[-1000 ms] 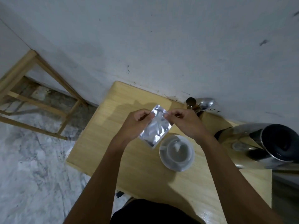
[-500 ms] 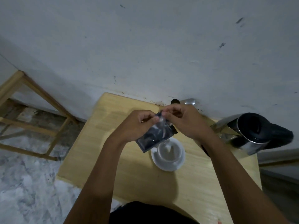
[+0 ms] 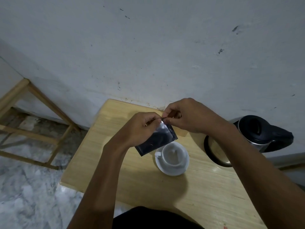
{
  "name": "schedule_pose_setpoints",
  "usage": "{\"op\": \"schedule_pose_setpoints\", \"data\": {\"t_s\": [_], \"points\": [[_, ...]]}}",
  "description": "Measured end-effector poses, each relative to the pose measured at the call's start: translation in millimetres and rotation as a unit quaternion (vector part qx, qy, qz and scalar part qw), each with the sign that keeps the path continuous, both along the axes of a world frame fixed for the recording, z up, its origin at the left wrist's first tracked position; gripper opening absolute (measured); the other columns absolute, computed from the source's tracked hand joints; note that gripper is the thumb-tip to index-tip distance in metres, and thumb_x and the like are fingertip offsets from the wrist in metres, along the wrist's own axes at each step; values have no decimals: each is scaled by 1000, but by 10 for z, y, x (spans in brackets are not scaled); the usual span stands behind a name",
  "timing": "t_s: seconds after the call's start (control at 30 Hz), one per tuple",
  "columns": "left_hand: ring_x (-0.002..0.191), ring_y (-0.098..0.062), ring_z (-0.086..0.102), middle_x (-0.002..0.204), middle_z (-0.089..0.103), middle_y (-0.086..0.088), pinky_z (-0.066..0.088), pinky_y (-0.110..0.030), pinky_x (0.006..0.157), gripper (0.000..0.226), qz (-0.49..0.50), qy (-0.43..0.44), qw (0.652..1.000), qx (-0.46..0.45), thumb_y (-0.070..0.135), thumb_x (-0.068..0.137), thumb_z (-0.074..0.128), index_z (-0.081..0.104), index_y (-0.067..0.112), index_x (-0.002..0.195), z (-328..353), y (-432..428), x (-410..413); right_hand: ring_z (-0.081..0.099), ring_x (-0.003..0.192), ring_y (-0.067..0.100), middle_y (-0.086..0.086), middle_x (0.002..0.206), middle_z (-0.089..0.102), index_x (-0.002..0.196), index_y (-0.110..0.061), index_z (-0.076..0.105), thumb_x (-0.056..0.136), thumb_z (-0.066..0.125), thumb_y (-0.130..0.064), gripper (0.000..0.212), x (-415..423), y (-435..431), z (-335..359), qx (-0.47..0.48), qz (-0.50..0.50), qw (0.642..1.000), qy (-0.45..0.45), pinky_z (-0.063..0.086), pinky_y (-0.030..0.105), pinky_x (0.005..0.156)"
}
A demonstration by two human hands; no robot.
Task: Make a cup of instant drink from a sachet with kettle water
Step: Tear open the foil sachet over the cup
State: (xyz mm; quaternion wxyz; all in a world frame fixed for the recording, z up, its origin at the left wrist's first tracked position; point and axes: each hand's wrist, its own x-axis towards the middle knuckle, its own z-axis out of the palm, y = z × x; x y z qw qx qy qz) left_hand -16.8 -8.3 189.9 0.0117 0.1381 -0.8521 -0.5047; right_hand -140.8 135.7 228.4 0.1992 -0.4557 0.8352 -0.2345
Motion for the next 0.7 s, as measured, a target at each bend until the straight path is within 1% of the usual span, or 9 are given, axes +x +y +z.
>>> {"op": "schedule_pose_setpoints", "data": {"t_s": [0.07,0.13,0.27,0.4,0.47,0.53,0.57,0.63,0.7], "points": [[73,-3,58,81,67,6,45,-17,66,21,3,4,1000,-15,28,97,47,67,24,89,18,-7,8,66,78,3,-13,81,72,90,-25,76,85,74,-29,7,-2,-41,38,-1,-2,1000,0,56,31,76],[69,-2,54,78,65,3,43,-18,64,22,8,15,1000,-22,26,97,46,66,22,90,19,-8,10,67,76,3,-11,78,71,90,-22,77,84,75,-27,8,0,-77,62,-3,-4,1000,-6,56,28,75],[62,-3,47,68,57,6,41,-23,63,22,16,35,999,-29,23,96,47,66,18,88,11,-5,5,66,71,1,-7,79,73,91,-18,78,84,76,-26,11,20,-125,96,0,-4,1000,-14,51,18,68],[65,-13,52,73,63,-1,43,-27,63,22,35,43,998,-43,24,96,48,66,18,87,10,-1,6,62,65,-3,-12,72,67,90,-16,77,86,73,-26,12,53,-150,127,-1,4,1000,-6,46,12,61],[62,-11,51,69,61,-1,41,-26,62,22,48,48,997,-30,23,96,48,67,18,87,15,6,16,56,64,-3,-15,70,61,91,-17,76,89,70,-28,13,89,-156,123,1,15,1000,27,39,13,58],[64,-9,51,72,63,-8,40,-26,62,23,61,50,997,-2,24,96,48,68,18,86,18,9,27,51,62,-1,-18,69,54,95,-18,75,91,67,-30,15,121,-160,97,2,24,997,71,34,15,56],[66,-11,52,74,64,-10,41,-27,63,24,67,50,996,11,25,96,48,68,17,86,21,8,30,50,62,1,-19,68,51,97,-19,75,92,65,-30,16,133,-160,81,0,29,996,90,34,17,57],[65,-11,51,71,63,-8,41,-27,63,25,77,49,995,32,24,96,48,68,15,84,32,13,36,51,68,6,-15,71,52,99,-20,75,93,63,-29,17,152,-157,43,-9,40,992,124,36,23,62],[62,-9,50,66,59,-2,40,-27,63,25,89,46,994,50,23,96,48,67,15,81,44,26,38,50,75,11,-8,75,55,100,-18,76,93,62,-25,17,183,-145,3,-28,49,987,149,36,26,64]]}}
